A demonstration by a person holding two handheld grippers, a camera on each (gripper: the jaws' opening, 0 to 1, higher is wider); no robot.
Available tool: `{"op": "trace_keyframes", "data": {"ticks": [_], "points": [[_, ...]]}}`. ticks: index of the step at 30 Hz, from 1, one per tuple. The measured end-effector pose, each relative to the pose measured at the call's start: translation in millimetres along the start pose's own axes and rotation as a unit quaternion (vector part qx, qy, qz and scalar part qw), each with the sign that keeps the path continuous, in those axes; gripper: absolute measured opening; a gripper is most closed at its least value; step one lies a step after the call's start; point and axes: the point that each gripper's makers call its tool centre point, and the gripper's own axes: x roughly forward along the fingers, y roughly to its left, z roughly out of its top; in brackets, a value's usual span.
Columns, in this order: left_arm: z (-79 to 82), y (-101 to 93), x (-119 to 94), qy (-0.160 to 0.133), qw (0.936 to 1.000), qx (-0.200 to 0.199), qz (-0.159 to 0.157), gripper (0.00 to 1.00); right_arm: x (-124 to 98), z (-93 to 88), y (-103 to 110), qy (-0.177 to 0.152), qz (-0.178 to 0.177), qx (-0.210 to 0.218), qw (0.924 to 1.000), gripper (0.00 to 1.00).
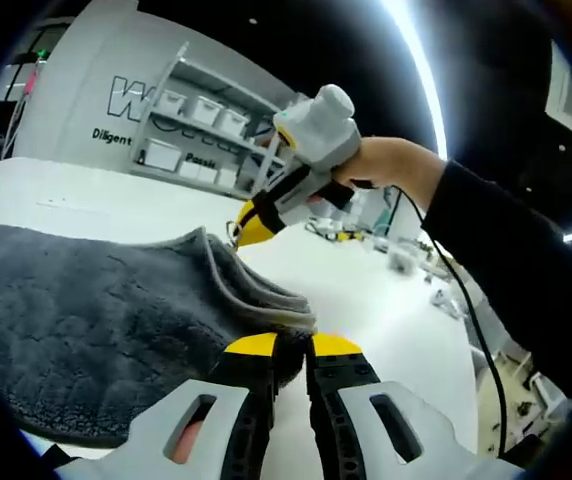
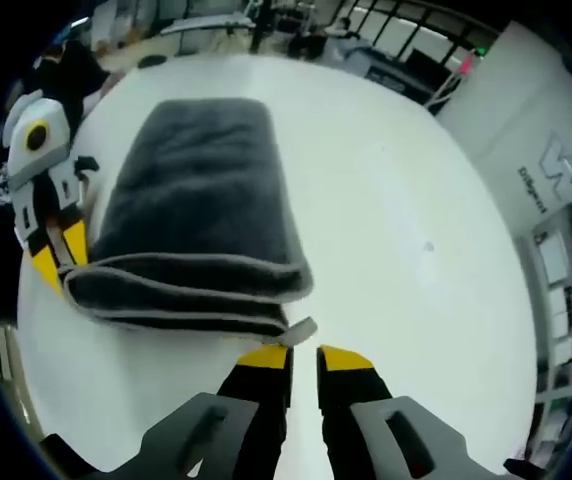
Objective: Open the folded towel by lifting each exposed corner and separating the folded layers until the towel lies flat within the target outline without major curled edges
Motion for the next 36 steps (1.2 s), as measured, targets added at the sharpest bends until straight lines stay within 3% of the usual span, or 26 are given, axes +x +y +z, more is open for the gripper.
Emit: {"op": "trace_keyframes", "data": {"ticks": [9, 16, 24, 30, 36], "points": [[-11.6, -4.4, 6.0, 0.023, 0.9997, -0.005, -0.008, 0.11, -3.2, -6.4, 0.1, 0.002, -0.008, -0.001, 1.0, 0.06], [-13.2, -5.2, 7.1, 0.03, 0.9995, -0.008, -0.008, 0.12, 0.9, -7.1, 3.7, -0.014, -0.008, 0.005, 0.9999, 0.06], [-15.8, -12.8, 11.8, 0.036, 0.999, -0.012, -0.022, 0.23, 6.6, -19.6, 12.7, -0.002, 0.004, 0.007, 1.0, 0.11], [-20.0, -21.0, 14.0, 0.045, 0.998, -0.015, -0.041, 0.35, 14.6, -32.8, 17.5, 0.017, 0.009, -0.002, 0.9998, 0.19], [-21.1, -24.4, 13.6, 0.048, 0.9975, -0.017, -0.048, 0.4, 18.1, -33.1, 16.6, 0.021, 0.006, -0.013, 0.9997, 0.21]]}}
